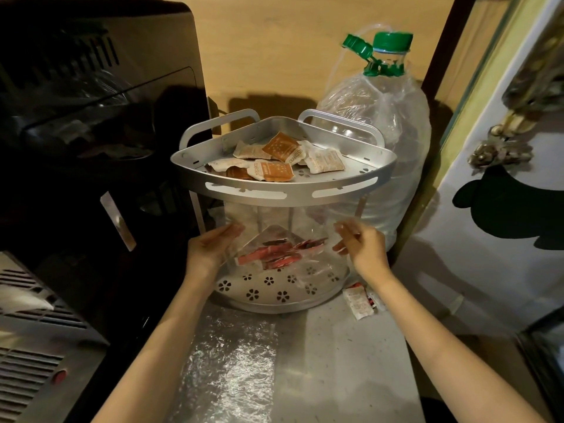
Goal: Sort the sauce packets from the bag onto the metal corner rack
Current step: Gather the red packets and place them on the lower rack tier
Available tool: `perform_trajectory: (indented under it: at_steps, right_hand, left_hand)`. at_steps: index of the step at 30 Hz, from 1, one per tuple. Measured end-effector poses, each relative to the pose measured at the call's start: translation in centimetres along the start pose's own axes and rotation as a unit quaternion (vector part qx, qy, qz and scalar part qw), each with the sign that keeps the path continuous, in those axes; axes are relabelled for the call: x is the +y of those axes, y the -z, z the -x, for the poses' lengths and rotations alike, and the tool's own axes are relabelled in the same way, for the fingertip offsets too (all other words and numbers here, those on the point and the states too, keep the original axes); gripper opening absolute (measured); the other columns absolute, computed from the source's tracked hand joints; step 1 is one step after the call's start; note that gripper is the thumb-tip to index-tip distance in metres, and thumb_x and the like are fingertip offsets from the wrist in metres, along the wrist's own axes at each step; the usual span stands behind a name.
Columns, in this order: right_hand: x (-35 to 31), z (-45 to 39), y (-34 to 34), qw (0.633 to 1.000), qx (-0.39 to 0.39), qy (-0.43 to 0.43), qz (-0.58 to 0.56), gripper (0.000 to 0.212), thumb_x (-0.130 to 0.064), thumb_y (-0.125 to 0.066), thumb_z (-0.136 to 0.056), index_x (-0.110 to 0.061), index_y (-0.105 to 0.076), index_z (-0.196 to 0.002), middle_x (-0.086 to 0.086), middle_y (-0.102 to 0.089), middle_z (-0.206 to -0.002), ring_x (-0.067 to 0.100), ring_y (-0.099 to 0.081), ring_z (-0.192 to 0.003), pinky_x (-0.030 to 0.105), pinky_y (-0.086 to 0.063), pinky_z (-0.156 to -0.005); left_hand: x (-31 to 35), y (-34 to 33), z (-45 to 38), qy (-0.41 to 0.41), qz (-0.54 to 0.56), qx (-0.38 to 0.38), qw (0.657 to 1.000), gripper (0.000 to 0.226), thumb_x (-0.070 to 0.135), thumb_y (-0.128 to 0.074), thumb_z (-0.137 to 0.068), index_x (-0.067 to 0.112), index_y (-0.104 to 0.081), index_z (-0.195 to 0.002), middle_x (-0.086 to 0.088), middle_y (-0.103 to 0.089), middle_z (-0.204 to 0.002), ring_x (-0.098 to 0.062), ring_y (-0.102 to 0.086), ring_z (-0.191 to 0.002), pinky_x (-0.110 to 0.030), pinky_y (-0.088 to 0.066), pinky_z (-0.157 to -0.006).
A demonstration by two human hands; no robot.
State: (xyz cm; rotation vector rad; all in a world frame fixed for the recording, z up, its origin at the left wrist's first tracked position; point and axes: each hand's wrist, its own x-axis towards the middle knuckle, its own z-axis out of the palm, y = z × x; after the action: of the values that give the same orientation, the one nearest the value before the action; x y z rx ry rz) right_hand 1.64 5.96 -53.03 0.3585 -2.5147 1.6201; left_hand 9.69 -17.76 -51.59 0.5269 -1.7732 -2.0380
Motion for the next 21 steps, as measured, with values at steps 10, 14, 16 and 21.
perform_trajectory:
  at_steps: [10,14,16,21]
  right_hand:
    - [0.5,0.0,-1.5,0.997,-0.044,-0.066,-0.024,0.016,-0.013,-0.054,-0.090,-0.004,-0.067,-0.093,0.000,-0.064,-0.063,-0.004,-0.060,-0.046,0.008,-0.047,-0.052]
    - [1.2,-0.1,-1.8,0.995,-0.033,-0.093,-0.024,0.019,-0.014,-0.056,-0.090,-0.002,-0.067,-0.098,0.005,-0.067,-0.068,-0.003,-0.060,-0.044,0.006,-0.046,-0.049]
    - [1.3,0.0,-1.6,0.994,-0.038,-0.100,-0.034,0.021,-0.016,-0.058,-0.089,-0.003,-0.065,-0.103,0.011,-0.069,-0.074,0.000,-0.060,-0.045,0.009,-0.047,-0.048]
    - [1.6,0.2,-0.7,0.988,-0.085,-0.120,-0.054,0.032,-0.022,-0.066,-0.083,-0.018,-0.056,-0.113,0.001,-0.060,-0.107,0.012,-0.062,-0.052,0.016,-0.043,-0.039]
  left_hand:
    - [-5.1,1.4,0.0,0.023,-0.166,-0.045,0.985,0.037,0.006,-0.068,-0.079,0.013,-0.061,-0.114,-0.002,-0.063,-0.113,-0.017,-0.060,-0.102,-0.031,-0.049,-0.085]
    - [-7.7,1.9,0.4,0.019,-0.250,-0.094,0.963,0.039,-0.001,-0.072,-0.073,0.013,-0.061,-0.108,0.002,-0.060,-0.102,-0.010,-0.057,-0.094,-0.013,-0.041,-0.076]
    - [-7.8,1.8,0.2,0.003,-0.296,-0.118,0.948,0.028,0.002,-0.075,-0.071,0.020,-0.062,-0.089,0.014,-0.057,-0.091,0.000,-0.052,-0.084,0.002,-0.035,-0.064]
    - [-8.0,1.1,-0.5,0.001,-0.329,-0.087,0.940,0.029,0.005,-0.067,-0.079,0.029,-0.059,-0.066,0.015,-0.059,-0.072,-0.015,-0.059,-0.083,-0.019,-0.041,-0.074]
